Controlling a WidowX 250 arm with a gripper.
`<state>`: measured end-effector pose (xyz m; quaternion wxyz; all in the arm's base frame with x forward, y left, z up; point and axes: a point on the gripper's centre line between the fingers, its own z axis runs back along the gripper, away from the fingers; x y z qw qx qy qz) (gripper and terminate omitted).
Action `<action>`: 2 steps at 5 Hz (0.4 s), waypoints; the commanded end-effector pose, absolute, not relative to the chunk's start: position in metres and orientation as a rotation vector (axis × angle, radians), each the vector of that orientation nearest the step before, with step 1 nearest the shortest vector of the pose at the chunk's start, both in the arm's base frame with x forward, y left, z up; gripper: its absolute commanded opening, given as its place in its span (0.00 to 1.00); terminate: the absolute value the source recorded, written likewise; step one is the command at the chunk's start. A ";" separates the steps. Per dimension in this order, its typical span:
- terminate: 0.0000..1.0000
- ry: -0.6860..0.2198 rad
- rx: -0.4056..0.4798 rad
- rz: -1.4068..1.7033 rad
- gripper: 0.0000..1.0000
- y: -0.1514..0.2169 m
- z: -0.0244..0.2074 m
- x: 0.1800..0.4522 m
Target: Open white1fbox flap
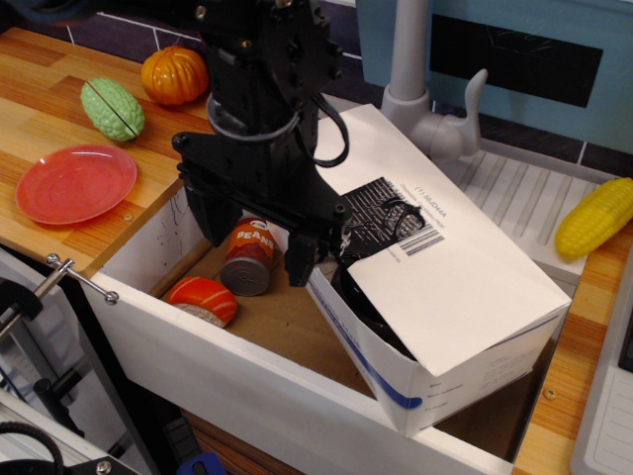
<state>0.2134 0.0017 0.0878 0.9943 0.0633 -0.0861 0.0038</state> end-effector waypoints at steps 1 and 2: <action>0.00 -0.173 0.127 0.008 1.00 0.002 0.088 0.213; 0.00 -0.186 0.122 -0.093 1.00 0.005 0.080 0.220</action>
